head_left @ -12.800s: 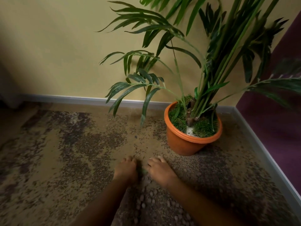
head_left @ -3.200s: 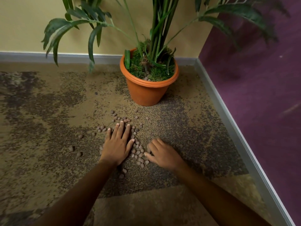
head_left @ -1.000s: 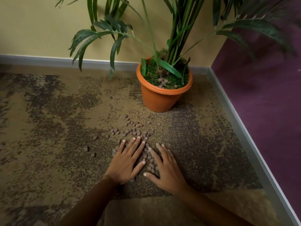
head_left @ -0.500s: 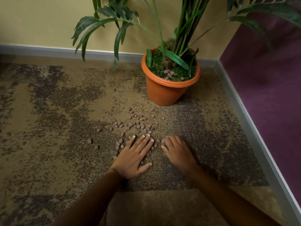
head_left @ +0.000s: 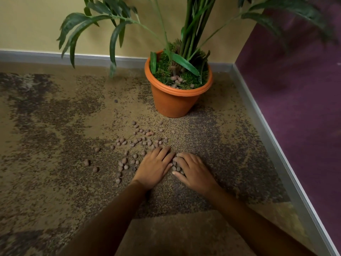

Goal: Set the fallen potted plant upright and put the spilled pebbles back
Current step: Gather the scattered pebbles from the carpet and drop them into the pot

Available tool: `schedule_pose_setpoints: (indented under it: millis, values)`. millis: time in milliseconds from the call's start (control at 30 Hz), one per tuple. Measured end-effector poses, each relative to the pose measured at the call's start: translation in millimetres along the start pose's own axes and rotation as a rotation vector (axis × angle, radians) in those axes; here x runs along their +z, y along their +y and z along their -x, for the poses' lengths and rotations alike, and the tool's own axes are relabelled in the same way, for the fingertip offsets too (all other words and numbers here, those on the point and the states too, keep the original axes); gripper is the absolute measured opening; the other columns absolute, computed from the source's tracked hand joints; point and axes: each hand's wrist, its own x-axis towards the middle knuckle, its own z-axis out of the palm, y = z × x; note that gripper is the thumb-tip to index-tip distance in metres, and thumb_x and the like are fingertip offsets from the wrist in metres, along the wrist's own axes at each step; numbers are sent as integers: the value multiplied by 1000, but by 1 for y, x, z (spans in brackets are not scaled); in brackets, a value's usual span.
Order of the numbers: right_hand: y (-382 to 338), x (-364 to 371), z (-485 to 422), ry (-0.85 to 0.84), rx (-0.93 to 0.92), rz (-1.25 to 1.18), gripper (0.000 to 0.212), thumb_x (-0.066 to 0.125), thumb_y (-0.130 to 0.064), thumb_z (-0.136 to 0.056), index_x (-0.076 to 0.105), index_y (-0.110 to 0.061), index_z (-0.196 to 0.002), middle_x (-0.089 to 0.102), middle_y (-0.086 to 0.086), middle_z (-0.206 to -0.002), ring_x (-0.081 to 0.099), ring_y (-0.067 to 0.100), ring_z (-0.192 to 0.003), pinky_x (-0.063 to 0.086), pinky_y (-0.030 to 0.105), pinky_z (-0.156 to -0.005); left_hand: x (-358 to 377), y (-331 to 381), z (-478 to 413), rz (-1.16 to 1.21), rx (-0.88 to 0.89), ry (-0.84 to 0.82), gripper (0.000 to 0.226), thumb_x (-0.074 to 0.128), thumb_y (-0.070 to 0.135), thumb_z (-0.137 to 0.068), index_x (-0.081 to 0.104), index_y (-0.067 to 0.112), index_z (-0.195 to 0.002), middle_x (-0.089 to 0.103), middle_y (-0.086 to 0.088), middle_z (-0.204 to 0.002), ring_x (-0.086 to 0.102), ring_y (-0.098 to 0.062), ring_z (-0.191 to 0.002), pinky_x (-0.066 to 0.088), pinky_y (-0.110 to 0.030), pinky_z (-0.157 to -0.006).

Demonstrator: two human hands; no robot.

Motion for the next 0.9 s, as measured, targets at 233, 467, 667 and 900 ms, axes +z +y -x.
schedule_pose_setpoints:
  millis: [233, 467, 667, 900]
  values:
    - [16, 2, -13, 64, -72, 99, 23, 78, -28, -74, 67, -8, -79, 66, 9, -75, 65, 24, -66, 55, 24, -57, 3, 1, -5, -17, -105, 10, 27, 81, 30, -67, 69, 18, -88, 66, -2, -81, 64, -17, -64, 48, -26, -38]
    - [25, -3, -24, 70, 41, 70, 27, 81, -23, -72, 62, -5, -62, 60, 11, -58, 59, 23, -41, 46, 19, -34, 0, 5, -9, -21, -147, -38, 24, 82, 27, -66, 68, 16, -81, 64, -1, -72, 62, -14, -57, 45, -22, -32]
    - [19, -13, -39, 75, 671, -506, 39, 53, -25, -95, 42, -9, -62, 44, 3, -51, 43, 16, -47, 29, 24, -50, -2, 12, -16, 53, -249, -140, 30, 42, 13, -95, 44, 12, -125, 50, -11, -124, 56, -26, -105, 55, -30, -67]
    - [13, -54, -64, 372, 1584, -2061, 43, 33, -28, -103, 44, -6, -67, 43, 7, -69, 42, 14, -56, 41, 13, -32, -6, 9, -25, 475, -619, -146, 35, 35, 14, -100, 37, 10, -134, 49, -15, -126, 58, -29, -101, 48, -37, -80]
